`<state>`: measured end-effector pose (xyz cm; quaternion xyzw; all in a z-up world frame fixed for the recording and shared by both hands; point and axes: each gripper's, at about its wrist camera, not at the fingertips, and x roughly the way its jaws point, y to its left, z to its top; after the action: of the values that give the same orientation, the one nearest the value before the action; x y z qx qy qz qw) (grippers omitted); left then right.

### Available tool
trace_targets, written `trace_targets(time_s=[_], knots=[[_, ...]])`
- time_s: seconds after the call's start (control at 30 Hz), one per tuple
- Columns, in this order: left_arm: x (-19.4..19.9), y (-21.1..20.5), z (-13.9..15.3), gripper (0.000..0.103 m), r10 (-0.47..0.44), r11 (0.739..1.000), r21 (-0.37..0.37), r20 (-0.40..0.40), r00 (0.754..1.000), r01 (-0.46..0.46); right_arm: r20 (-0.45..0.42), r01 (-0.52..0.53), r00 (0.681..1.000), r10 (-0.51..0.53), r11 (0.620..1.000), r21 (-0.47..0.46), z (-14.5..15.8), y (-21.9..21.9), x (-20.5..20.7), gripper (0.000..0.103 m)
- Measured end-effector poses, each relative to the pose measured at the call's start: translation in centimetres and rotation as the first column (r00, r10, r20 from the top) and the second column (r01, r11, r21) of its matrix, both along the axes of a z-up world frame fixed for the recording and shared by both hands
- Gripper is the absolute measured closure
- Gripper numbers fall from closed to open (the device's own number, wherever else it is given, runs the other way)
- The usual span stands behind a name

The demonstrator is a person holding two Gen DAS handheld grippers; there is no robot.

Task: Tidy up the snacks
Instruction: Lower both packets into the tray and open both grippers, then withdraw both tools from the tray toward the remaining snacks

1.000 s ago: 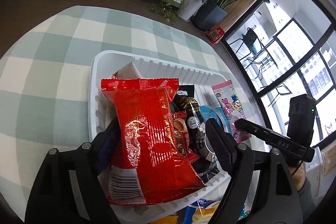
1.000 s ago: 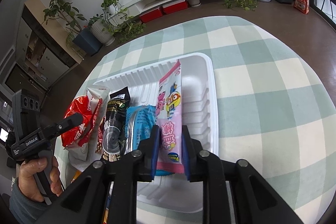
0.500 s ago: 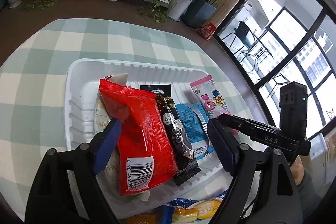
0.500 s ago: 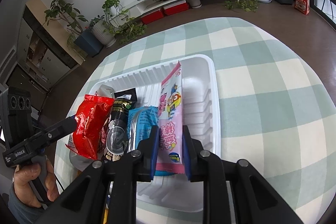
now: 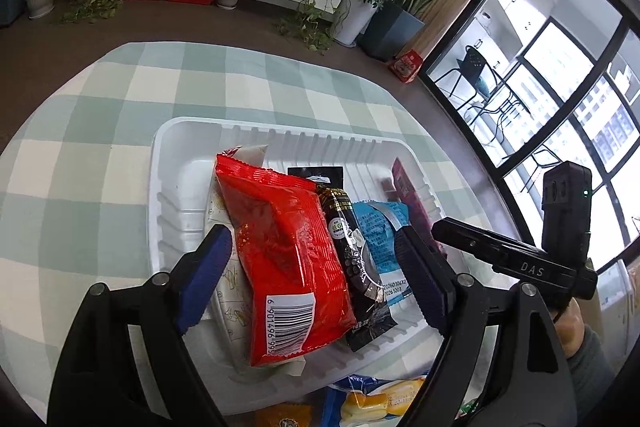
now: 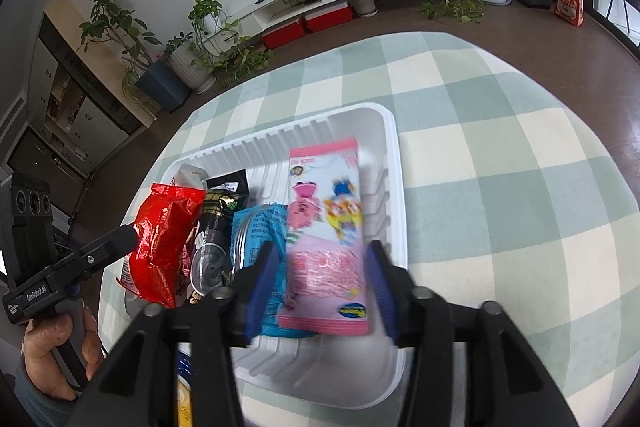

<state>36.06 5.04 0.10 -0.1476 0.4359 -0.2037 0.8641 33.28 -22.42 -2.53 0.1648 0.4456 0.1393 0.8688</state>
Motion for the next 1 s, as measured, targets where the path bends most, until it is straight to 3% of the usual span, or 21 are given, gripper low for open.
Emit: trace_targets(time_s=[0.17,0.33,0.53,0.63,0.73,0.83,0.9,1.0], knots=[[-1.1,0.6,1.1,0.018,0.018,1.0,-0.01,0.028,0.999,-0.018,0.01,0.005,1.0,-0.005,1.0,-0.013,0.8,0.0,-0.6,0.043],[-4.3,2.0,4.3,0.0,0.05,0.999,-0.02,0.104,0.993,-0.048,0.057,0.009,0.998,-0.009,1.0,-0.005,3.3,-0.5,-2.8,0.033],[-10.7,3.8,7.4,0.0,0.077,0.997,-0.001,0.187,0.979,-0.079,0.159,-0.015,0.987,0.011,1.0,0.022,7.4,-1.3,-8.6,0.014],[-13.9,4.3,7.9,0.0,0.082,0.996,0.008,0.247,0.966,-0.086,0.197,-0.043,0.98,0.036,0.999,0.028,8.2,-1.4,-12.2,0.011],[-16.1,5.4,8.5,0.0,0.127,0.992,-0.03,0.306,0.944,-0.124,0.214,-0.029,0.977,0.022,0.999,0.029,7.8,-1.6,-15.5,0.011],[-18.0,6.4,9.7,0.0,0.166,0.986,-0.065,0.309,0.936,-0.154,0.209,-0.007,0.978,-0.005,0.999,0.054,7.1,-1.8,-18.7,0.011],[-19.8,6.2,10.6,0.0,0.156,0.987,-0.011,0.33,0.931,-0.162,0.197,-0.02,0.98,0.004,0.997,0.076,6.6,-1.4,-20.9,0.011],[-23.3,4.7,10.6,0.0,0.086,0.98,0.141,0.332,0.939,-0.139,0.2,-0.042,0.979,0.034,0.998,0.039,5.9,-0.1,-24.6,0.011]])
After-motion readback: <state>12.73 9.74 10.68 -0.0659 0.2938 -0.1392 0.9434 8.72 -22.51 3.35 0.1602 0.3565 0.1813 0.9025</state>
